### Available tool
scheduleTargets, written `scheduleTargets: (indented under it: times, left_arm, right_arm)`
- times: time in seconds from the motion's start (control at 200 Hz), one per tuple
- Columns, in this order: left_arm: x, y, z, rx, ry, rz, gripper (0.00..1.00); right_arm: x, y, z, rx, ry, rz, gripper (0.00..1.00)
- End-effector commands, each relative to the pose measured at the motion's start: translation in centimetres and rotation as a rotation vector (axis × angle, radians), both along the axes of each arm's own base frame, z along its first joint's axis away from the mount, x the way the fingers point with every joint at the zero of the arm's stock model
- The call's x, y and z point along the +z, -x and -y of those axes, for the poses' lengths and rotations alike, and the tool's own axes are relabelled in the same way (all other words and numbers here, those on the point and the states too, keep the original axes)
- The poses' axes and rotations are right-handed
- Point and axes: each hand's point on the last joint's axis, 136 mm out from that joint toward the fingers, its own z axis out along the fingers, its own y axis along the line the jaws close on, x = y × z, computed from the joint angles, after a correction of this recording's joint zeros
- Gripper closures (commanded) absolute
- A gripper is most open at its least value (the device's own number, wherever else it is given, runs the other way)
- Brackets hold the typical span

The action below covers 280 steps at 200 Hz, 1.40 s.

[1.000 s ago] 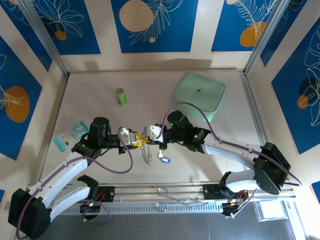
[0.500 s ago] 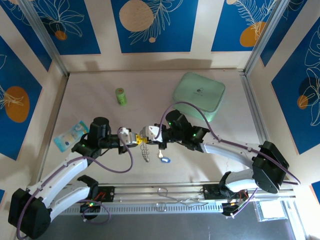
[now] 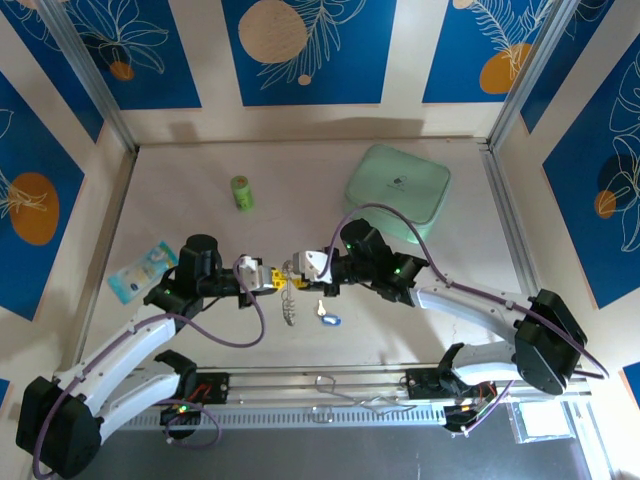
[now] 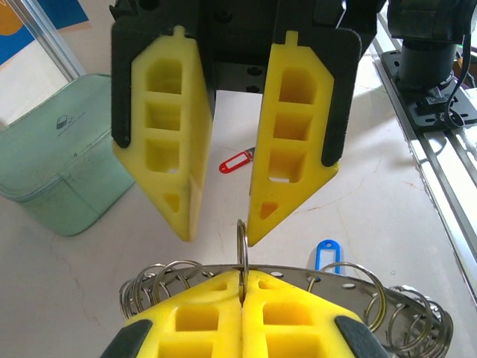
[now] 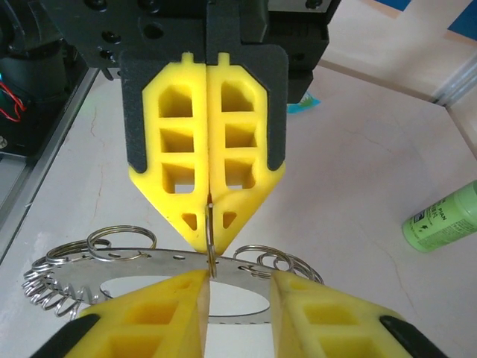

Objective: Put the keys on the keyring

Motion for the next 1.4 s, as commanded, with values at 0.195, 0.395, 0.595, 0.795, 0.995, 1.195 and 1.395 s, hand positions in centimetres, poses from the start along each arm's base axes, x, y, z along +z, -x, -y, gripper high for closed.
scheduleTargets:
  times: [0.195, 0.395, 0.595, 0.795, 0.995, 1.195, 1.395]
  left_arm:
    - [0.8, 1.0, 0.5, -0.062, 0.019, 0.034, 1.0]
    - [0.9, 0.9, 0.5, -0.058, 0.022, 0.036, 1.0]
    - [1.4, 1.0, 0.8, -0.063, 0.061, 0.027, 0.87]
    - [1.9, 1.1, 1.1, -0.079, 0.09, 0.008, 0.83]
    - [2.3, 1.4, 1.2, -0.098, 0.109, 0.007, 0.91]
    - [2.1, 1.5, 1.2, -0.1, 0.098, 0.011, 1.0]
    - [1.6, 1.5, 1.2, -0.102, 0.074, 0.006, 1.0]
  right_arm:
    - [0.6, 1.1, -0.7, 0.055, -0.025, -0.019, 0.84]
    - [0.5, 1.4, -1.2, 0.068, -0.028, -0.036, 1.0]
    - [0.4, 1.6, -1.4, 0.076, -0.029, -0.052, 1.0]
    - [0.3, 1.7, -1.8, 0.084, -0.029, -0.057, 1.0]
    - [0.3, 1.7, -2.2, 0.088, -0.032, -0.058, 1.0]
    - [0.0, 1.3, -1.3, 0.048, -0.023, -0.03, 0.87]
    - [0.2, 1.4, -0.4, 0.035, -0.021, -0.031, 0.87]
